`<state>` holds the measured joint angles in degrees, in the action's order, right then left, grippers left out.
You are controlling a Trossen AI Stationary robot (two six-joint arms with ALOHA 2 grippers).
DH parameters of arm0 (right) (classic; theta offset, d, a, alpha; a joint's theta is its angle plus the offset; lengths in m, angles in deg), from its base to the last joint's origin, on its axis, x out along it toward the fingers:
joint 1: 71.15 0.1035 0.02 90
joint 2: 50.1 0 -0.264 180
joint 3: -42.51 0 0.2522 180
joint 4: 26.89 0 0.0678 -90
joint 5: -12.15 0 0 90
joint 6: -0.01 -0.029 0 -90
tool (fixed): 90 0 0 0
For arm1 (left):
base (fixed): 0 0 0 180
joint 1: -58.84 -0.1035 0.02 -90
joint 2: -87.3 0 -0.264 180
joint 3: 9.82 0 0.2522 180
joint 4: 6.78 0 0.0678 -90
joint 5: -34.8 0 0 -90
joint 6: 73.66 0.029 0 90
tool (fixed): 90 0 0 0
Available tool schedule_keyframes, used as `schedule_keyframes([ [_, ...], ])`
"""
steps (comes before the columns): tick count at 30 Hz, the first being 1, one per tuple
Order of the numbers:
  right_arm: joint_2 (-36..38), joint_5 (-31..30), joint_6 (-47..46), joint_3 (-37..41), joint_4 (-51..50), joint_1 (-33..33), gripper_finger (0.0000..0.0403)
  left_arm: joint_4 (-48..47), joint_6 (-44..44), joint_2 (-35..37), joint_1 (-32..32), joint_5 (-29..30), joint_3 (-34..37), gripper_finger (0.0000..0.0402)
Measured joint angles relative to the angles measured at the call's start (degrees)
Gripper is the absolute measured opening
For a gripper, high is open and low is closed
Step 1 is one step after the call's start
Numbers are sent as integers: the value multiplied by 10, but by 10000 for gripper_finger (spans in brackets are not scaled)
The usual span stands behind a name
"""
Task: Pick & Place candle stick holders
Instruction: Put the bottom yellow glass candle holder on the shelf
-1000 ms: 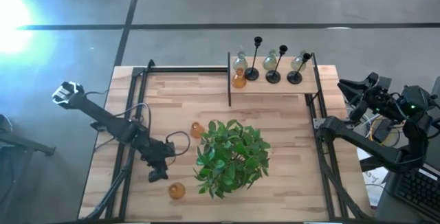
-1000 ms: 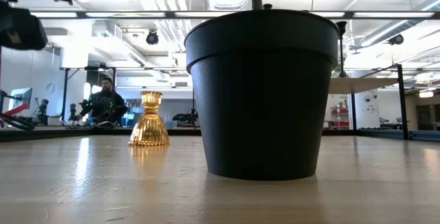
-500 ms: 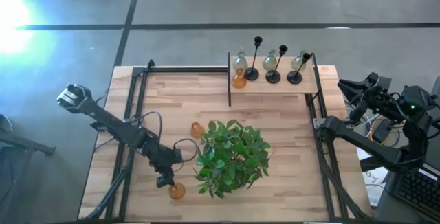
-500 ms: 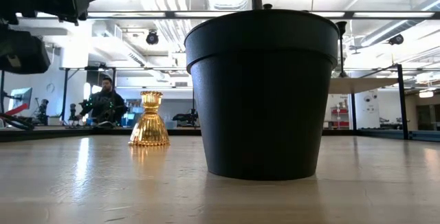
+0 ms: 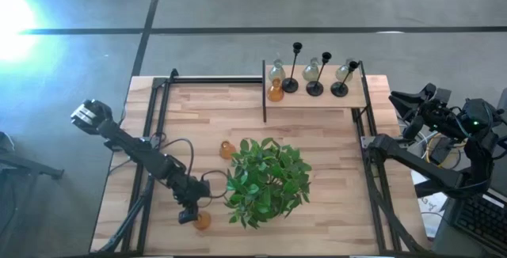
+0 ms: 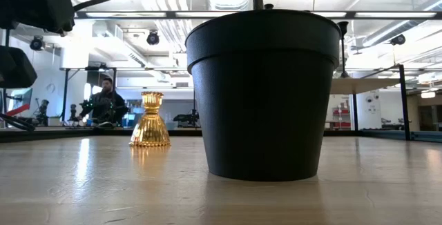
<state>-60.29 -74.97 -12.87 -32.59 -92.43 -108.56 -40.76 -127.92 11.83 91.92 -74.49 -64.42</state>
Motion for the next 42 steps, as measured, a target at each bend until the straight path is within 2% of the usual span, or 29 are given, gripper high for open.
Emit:
schedule_keyframes([
  [6,0,0,0,0,0,0,78,6,27,-20,0,-3,-1,186],
  [15,0,0,0,0,0,0,69,0,65,-6,0,-7,-2,51],
  [17,0,0,0,0,0,0,72,-6,84,-2,-1,-10,-2,33],
  [25,0,0,0,0,0,0,85,-102,117,38,-17,-27,0,33],
  [31,0,0,0,0,0,0,91,-196,122,118,-59,-27,2,33],
  [34,0,0,0,0,0,0,90,-236,121,163,-100,-27,2,33],
  [42,0,0,-8,0,1,0,75,-238,122,245,-266,-13,-8,33],
])
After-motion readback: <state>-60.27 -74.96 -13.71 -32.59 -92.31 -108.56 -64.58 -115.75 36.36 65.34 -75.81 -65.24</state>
